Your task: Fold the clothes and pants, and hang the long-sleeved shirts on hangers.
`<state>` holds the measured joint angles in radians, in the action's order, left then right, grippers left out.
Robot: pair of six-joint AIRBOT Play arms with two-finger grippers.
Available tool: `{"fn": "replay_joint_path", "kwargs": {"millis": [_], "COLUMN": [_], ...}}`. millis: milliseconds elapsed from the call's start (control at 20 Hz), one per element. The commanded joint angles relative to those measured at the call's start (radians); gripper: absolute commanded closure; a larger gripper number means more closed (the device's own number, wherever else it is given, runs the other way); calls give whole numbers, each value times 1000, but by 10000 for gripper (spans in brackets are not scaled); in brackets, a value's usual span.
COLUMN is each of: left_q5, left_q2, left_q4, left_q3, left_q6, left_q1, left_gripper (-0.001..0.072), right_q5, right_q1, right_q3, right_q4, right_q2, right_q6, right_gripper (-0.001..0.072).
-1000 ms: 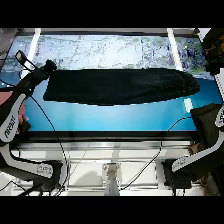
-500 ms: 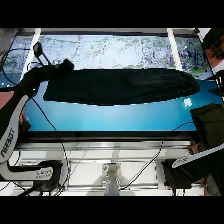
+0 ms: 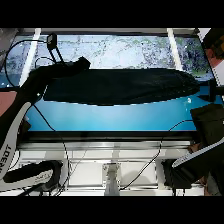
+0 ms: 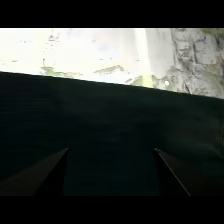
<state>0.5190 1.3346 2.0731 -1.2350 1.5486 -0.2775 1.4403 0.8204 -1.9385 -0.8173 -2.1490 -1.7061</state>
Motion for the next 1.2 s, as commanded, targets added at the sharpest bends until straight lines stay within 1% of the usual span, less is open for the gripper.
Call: {"fn": "replay_joint_path", "kwargs": {"millis": [0, 100, 200, 350, 400, 500, 550, 600, 650, 700, 750, 800, 850, 900, 1050, 1100, 1150], "left_q5": [2, 2, 1, 1, -3, -41, -88, -165, -238, -298, -338, -377, -406, -428, -438, -438, -437], "left_q2": [-11, -11, -9, 7, 20, 62, 88, 116, 146, 184, 222, 268, 319, 372, 568, 632, 688], "left_q4": [1, 1, 0, 0, 0, 3, 24, 49, 52, 52, 52, 52, 52, 51, 51, 51, 51], "left_q3": [0, 0, 0, 0, 0, 0, 0, -1, -10, -33, -67, -111, -164, -217, -407, -471, -533], "left_q6": [-1, -2, -54, -106, -140, -189, -196, -216, -243, -264, -270, -271, -294, -327, -423, -447, -454], "left_q1": [-46, -66, -92, -140, -163, -221, -253, -291, -328, -365, -399, -433, -461, -483, -546, -562, -571], "left_gripper": [101, 101, 101, 101, 101, 102, 112, 167, 258, 413, 492, 512, 654, 696, 696, 696, 696], "right_q5": [-130, -163, -169, -175, -185, -190, -189, -182, -170, -160, -144, -125, -113, -92, -35, -20, -9], "right_q1": [2, 2, -6, -43, -55, -73, -77, -77, -77, -77, -77, -79, -80, -84, -100, -111, -120], "right_q3": [-1, -2, -2, -2, -2, -11, -20, -31, -45, -57, -68, -75, -75, -74, -74, -74, -74], "right_q4": [55, 110, 170, 174, 174, 166, 165, 165, 163, 155, 145, 132, 119, 97, 13, -10, -27], "right_q2": [-35, -51, -71, -87, -87, -87, -87, -87, -87, -85, -84, -84, -82, -82, -82, -82, -82], "right_q6": [34, 49, 77, 91, 110, 151, 151, 151, 151, 151, 150, 146, 146, 144, 136, 136, 136], "right_gripper": [39, 39, 40, 50, 79, 372, 471, 565, 662, 660, 661, 661, 662, 662, 662, 663, 663]}}
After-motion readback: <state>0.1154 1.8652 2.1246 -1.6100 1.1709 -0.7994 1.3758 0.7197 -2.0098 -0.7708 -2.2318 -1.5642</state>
